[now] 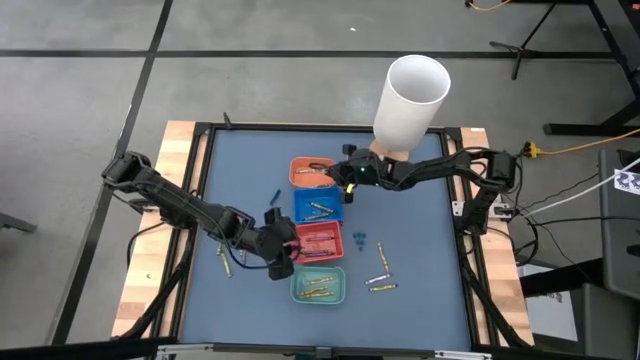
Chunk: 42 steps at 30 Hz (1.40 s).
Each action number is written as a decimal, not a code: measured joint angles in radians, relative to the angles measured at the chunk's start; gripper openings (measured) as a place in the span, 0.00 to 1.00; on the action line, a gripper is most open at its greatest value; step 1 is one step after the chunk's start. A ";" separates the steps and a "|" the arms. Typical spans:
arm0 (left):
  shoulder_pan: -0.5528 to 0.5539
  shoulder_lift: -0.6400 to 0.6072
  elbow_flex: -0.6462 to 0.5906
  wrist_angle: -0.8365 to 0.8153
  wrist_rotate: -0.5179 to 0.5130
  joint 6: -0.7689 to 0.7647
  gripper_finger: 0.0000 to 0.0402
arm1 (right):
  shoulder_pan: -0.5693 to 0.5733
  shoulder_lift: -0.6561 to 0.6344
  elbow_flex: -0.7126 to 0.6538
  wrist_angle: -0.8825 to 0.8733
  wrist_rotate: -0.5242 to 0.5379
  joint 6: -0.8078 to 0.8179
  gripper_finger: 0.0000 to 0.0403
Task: Sort crayons
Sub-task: Put the gray crayon into the orange bin, then put the purple crayon into the red bin
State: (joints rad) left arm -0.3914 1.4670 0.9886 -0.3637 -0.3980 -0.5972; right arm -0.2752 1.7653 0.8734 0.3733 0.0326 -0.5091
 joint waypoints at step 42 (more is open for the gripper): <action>-0.311 0.051 -0.013 -0.530 0.103 -1.224 0.25 | 0.000 0.000 0.000 0.042 0.002 0.002 0.26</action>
State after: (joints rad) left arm -0.7020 1.5177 0.9752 -0.8940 -0.2951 -1.8210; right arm -0.2752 1.7653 0.8734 0.4152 0.0350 -0.5068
